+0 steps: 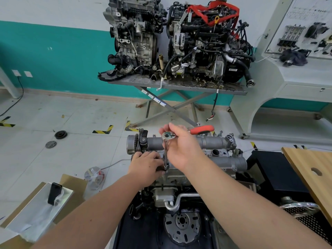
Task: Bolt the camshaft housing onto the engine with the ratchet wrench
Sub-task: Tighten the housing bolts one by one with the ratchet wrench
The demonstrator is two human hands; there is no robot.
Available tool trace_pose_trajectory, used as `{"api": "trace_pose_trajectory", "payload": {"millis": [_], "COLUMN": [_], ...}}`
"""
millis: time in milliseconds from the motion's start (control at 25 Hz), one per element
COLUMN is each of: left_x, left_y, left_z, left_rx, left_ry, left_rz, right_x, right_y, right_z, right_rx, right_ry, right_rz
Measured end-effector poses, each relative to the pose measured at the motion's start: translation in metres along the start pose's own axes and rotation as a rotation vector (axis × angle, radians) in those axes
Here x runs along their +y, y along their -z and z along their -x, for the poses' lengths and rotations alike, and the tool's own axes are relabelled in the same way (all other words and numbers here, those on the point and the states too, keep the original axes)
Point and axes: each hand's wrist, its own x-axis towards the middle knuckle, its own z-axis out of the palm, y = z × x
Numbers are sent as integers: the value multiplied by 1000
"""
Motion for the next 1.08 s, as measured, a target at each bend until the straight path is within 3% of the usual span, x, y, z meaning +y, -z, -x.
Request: {"api": "trace_pose_trajectory", "payload": {"millis": [40,160,360,480,600,680,840,1080], "left_x": [0,2,1,2,3,3,2,2], "left_y": [0,2,2,2,4,5,3,2], "left_z": [1,1,2,3,3,3,2,1], "left_rx": [4,11,21,31,32,22,8,14], "left_ry": [2,-6,-10,-7,-2,0,-9,-6], "left_rz": [3,-7,-4,-5,-21,-23,7,6], "right_x": [6,28,15,-3,-9,-3,10,10], "right_y": [6,26,41,45,43,41,42,33], "right_z": [0,4,-13,-21,-20,-17,-1,2], "right_rx": [10,-62,-209,-344,-485,-461,-279,-176], "right_ry": [125,532,1325,1504,1522,1470,806,283], "right_rz": [98,710,1214,1420,1478,1432,994,318]}}
